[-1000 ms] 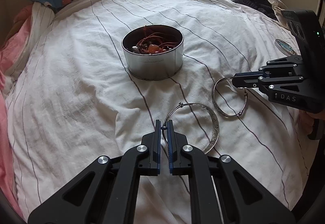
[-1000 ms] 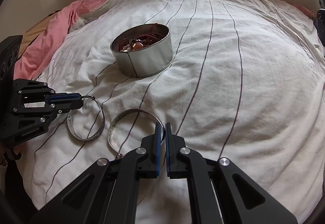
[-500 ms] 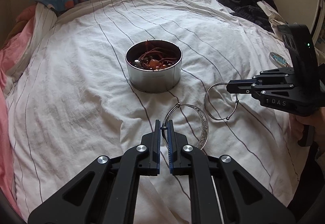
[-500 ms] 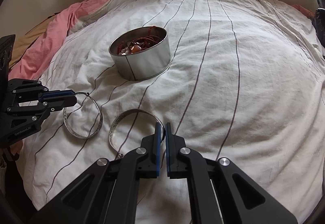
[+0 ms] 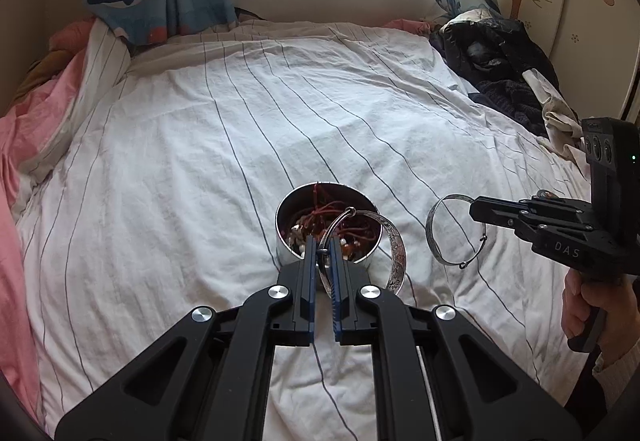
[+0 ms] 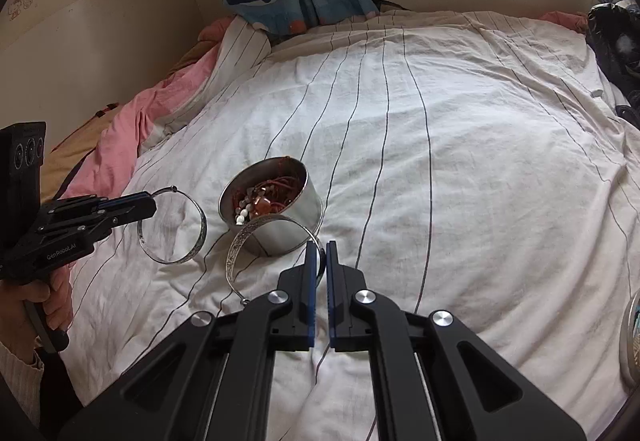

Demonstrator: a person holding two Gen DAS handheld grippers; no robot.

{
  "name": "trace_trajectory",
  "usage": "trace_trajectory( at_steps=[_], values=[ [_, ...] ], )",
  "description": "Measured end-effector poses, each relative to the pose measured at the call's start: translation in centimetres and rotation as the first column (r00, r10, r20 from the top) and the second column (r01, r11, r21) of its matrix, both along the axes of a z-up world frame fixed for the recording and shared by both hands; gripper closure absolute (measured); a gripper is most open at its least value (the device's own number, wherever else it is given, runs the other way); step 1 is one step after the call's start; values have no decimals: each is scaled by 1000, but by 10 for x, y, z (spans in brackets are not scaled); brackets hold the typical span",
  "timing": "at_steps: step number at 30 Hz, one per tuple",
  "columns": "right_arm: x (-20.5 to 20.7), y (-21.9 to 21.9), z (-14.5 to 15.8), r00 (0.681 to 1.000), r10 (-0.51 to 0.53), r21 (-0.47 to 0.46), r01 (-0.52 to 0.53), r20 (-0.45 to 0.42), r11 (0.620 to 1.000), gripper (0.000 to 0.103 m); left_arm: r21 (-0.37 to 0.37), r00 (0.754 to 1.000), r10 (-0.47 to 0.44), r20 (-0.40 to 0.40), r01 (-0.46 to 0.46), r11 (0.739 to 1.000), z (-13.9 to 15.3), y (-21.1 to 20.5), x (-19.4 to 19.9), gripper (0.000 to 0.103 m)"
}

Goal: Organize jewelry
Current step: 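Lift the silver bangle with the left tool and carry it over the tin, then open the left tool to drop the silver bangle into the tin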

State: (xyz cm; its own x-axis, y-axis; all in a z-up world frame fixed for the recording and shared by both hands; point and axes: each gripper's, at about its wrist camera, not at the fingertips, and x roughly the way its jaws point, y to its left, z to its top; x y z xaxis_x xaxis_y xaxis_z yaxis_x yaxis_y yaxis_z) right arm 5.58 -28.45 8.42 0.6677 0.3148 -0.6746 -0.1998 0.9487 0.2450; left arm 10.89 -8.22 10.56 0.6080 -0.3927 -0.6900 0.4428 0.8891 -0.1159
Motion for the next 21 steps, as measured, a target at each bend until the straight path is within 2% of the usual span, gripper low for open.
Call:
trace_trajectory(
  at_steps=[9, 14, 15, 16, 21],
  values=[
    [37, 11, 11, 999, 9, -48, -8, 31, 999, 98, -7, 999, 21, -41, -21, 1000, -23, -20, 52, 96],
    [62, 27, 7, 999, 32, -86, -30, 25, 996, 98, 24, 997, 35, -75, -33, 999, -32, -17, 68, 93],
    [67, 31, 5, 999, 40, -94, -38, 22, 995, 98, 37, 996, 45, -71, -42, 998, -32, -14, 67, 86],
    [72, 36, 4, 999, 49, -101, -47, 17, 994, 98, 47, 996, 52, -70, -48, 998, -32, -10, 67, 74],
    [91, 65, -8, 995, 101, -140, -102, -15, 985, 98, 34, 993, 95, -67, -93, 995, -24, 15, 59, 64]
  ],
)
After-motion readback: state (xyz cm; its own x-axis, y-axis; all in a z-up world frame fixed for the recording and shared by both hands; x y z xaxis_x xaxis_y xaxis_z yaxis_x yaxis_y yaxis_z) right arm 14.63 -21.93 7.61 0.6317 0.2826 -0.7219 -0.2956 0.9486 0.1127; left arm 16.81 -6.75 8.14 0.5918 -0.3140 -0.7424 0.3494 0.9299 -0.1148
